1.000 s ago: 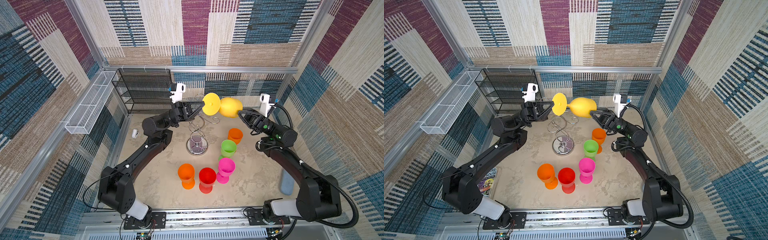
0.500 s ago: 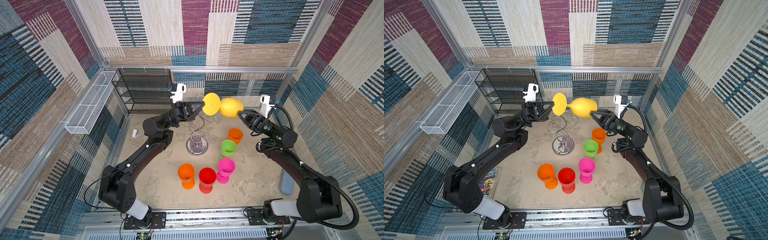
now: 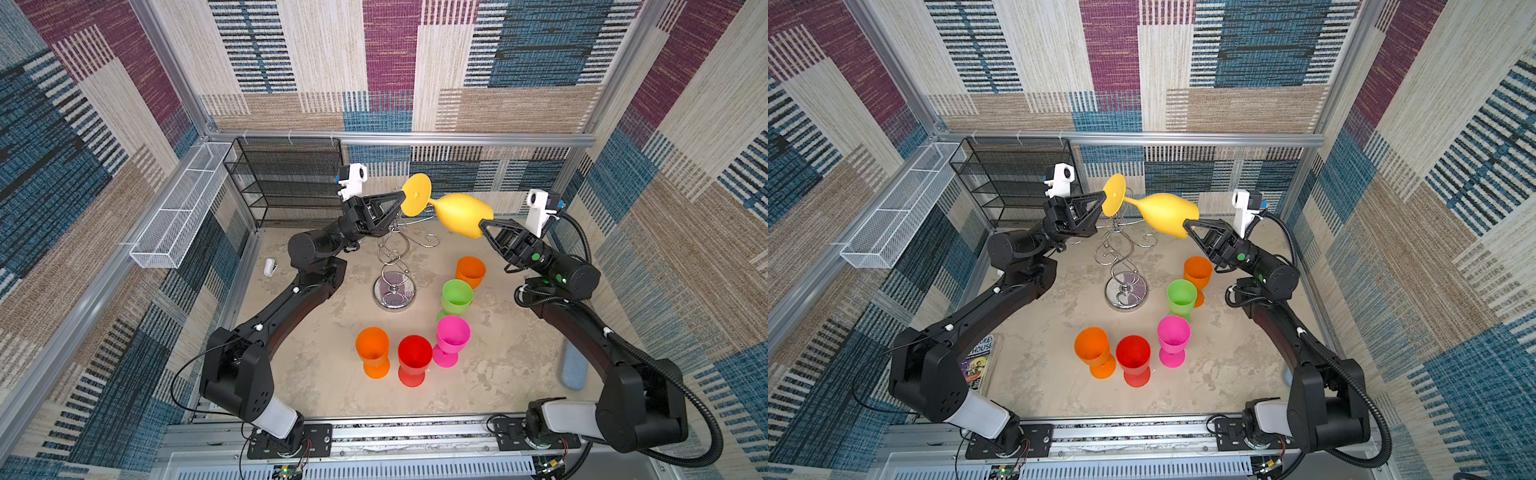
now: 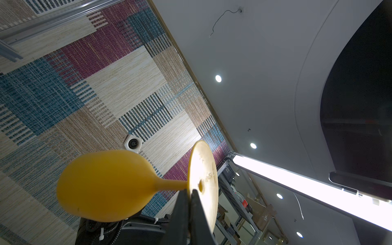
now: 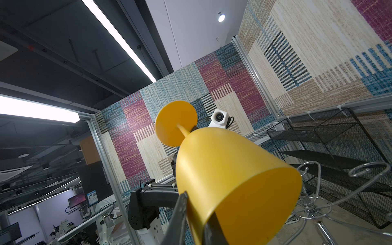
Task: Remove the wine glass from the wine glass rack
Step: 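Close the right gripper on the yellow bowl while the left gripper holds the foot, then pull the yellow glass away with the right gripper while the left gripper releases it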
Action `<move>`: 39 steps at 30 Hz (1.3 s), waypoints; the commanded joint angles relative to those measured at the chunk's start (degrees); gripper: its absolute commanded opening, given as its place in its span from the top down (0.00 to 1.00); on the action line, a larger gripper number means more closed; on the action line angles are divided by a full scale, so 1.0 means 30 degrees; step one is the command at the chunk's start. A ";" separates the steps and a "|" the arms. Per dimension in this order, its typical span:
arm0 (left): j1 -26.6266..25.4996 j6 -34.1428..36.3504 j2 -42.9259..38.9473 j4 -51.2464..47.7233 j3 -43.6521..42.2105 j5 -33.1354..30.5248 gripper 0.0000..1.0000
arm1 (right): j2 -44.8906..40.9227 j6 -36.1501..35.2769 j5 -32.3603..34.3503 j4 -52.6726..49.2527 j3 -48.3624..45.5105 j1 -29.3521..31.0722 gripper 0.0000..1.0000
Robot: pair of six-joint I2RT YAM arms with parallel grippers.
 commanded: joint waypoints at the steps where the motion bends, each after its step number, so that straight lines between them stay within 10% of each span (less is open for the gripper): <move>1: -0.0196 0.0377 -0.0008 0.1486 0.0246 0.1598 0.88 | -0.0137 -0.0620 0.0057 0.6281 -0.0007 0.0002 0.92; 19: -0.0400 0.0894 0.0311 0.1485 0.0125 0.1389 0.56 | -0.2077 -0.3878 0.0944 -0.1292 0.0434 -0.0290 0.99; 27: -0.0401 0.2831 -0.0025 0.0456 -0.0277 0.2149 0.54 | -0.4023 -1.4864 0.4902 -2.2157 0.6222 -0.0308 0.99; 32: -0.0401 1.0629 -0.2286 -1.0079 0.0452 0.3177 0.54 | -0.3276 -1.8887 0.8881 -3.1020 1.0591 -0.0321 0.99; 39: -0.0401 2.3810 -0.5910 -2.8534 0.4029 -0.1789 0.53 | -0.1649 -2.1303 1.2834 -3.6686 1.2948 -0.1351 0.97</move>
